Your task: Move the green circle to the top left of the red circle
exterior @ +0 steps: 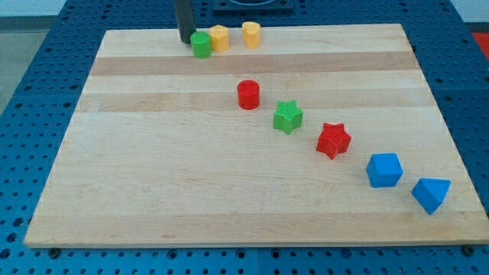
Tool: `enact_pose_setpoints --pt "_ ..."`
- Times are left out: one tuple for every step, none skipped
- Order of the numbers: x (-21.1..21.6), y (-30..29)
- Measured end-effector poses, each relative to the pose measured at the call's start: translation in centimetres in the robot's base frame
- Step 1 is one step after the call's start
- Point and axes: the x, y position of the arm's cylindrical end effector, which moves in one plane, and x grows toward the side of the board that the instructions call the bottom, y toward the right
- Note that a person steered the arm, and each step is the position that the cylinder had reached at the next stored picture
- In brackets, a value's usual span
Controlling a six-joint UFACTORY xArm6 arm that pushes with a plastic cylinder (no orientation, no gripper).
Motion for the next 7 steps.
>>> enact_pose_setpoints --pt "1.1 2.3" --pt "2.5 3.7" --pt "4.6 4.7" --pt "6.1 5.4" --pt "6.3 5.4" --pt "6.2 7.7" --pt "6.3 10.1"
